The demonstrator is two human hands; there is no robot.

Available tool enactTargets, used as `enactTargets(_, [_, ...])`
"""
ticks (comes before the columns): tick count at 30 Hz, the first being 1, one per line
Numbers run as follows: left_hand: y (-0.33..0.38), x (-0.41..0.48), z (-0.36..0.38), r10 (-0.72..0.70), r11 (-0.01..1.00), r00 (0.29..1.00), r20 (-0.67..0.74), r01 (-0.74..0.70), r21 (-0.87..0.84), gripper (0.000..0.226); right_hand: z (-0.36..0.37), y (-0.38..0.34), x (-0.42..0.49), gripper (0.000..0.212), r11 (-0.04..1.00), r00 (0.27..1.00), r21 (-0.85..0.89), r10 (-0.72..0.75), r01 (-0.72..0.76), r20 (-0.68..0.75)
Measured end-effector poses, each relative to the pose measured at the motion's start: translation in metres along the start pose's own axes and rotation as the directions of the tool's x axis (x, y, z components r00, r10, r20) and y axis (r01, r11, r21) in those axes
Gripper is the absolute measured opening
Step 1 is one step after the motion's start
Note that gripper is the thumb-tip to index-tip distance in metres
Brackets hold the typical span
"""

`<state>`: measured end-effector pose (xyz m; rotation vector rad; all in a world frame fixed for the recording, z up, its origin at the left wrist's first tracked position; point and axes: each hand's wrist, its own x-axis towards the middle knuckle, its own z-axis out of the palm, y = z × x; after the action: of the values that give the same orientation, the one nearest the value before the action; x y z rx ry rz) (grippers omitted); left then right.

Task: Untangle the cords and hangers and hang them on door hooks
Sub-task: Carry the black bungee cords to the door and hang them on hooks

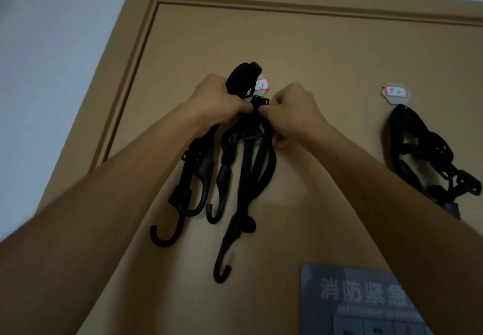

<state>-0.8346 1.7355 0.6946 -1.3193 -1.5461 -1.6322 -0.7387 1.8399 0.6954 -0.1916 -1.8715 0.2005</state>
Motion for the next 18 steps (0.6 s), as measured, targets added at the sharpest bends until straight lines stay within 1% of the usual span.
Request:
enactTargets(2, [0.0,-0.001,-0.002,0.009,1.0,1.0,-0.009,-0.009,-0.004,0.019,0.002,0.001,-0.001,0.022,0.999,0.999,-0.049,-0.025,0.023,-0.038])
enactTargets(5, [0.0,-0.001,-0.005,0.03,1.0,0.999,-0.027,-0.03,-0.003,0.018,0.003,0.001,-0.002,0.034,0.99,0.99,-0.132,-0.064,0.048,-0.123])
enactTargets(8, [0.0,0.0,-0.006,0.036,0.999,0.998,-0.045,-0.036,-0.002,0.02,0.001,0.0,-0.005,0.037,0.988,0.99,-0.144,-0.07,0.052,-0.125])
enactTargets(13, [0.001,-0.002,-0.006,0.055,0.998,0.994,-0.094,-0.054,0.008,0.015,-0.004,-0.001,-0.009,0.028,0.979,0.979,-0.184,-0.122,0.09,-0.167])
enactTargets(16, [0.006,-0.005,-0.006,0.077,0.997,0.991,-0.109,-0.073,0.036,0.018,-0.01,-0.002,-0.007,0.036,0.97,0.963,-0.204,-0.172,0.129,-0.208])
enactTargets(18, [0.011,-0.007,-0.007,0.091,0.996,0.99,-0.11,-0.088,0.029,0.022,-0.012,-0.001,-0.006,0.037,0.97,0.957,-0.2,-0.184,0.14,-0.223])
